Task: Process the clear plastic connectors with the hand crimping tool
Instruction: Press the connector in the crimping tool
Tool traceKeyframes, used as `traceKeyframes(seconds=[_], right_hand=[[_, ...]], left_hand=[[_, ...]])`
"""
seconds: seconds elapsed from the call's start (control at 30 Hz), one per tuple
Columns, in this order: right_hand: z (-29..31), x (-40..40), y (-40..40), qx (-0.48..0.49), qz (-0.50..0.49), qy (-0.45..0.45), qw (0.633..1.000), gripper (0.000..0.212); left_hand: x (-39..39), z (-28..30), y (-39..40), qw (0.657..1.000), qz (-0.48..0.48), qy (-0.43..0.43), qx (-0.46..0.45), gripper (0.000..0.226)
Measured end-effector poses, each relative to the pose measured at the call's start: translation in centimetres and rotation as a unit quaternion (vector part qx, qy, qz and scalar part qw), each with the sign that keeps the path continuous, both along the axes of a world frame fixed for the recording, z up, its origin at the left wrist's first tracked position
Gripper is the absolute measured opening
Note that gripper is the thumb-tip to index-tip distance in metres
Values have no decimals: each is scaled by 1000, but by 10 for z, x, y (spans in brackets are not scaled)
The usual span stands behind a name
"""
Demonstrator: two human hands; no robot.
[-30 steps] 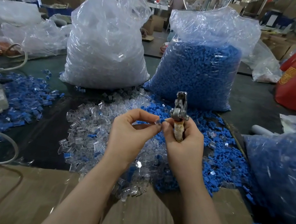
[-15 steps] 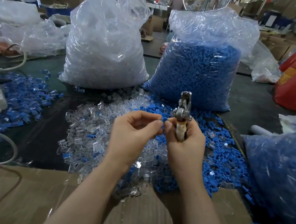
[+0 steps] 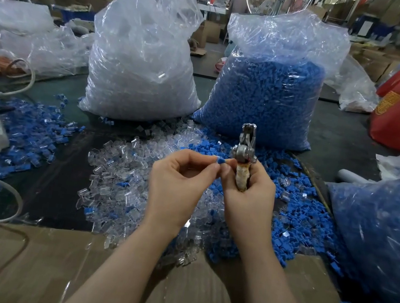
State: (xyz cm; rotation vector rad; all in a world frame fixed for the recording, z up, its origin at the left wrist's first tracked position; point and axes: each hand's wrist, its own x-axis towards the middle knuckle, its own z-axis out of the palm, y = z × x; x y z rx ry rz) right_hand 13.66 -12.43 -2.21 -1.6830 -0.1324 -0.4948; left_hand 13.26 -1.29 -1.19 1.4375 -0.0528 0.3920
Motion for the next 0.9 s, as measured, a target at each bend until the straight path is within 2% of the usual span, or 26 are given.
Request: traceKeyframes(seconds=[0.23,0.37,0.47,0.7,0.9], right_hand=[[-1,1,-2,-17,11,-1,1000,20],[-1,3,-4,-40,27,13,999,3],[-2,5,-10,-75,16,31,997,15],[-6,7,-31,-203,32,77,976,14],[-5,5,-28,-223,76,96,967,18]], left_hand=[[1,-2,0,1000,0,-3,-2,11],[3,-4,3,1000,17,-3,2,13],[5,-4,7,1000,18,4,-9,14],[7,-2,15,1000,12,-15,5,13],[8,-3,20,999,8,-31,24,11]])
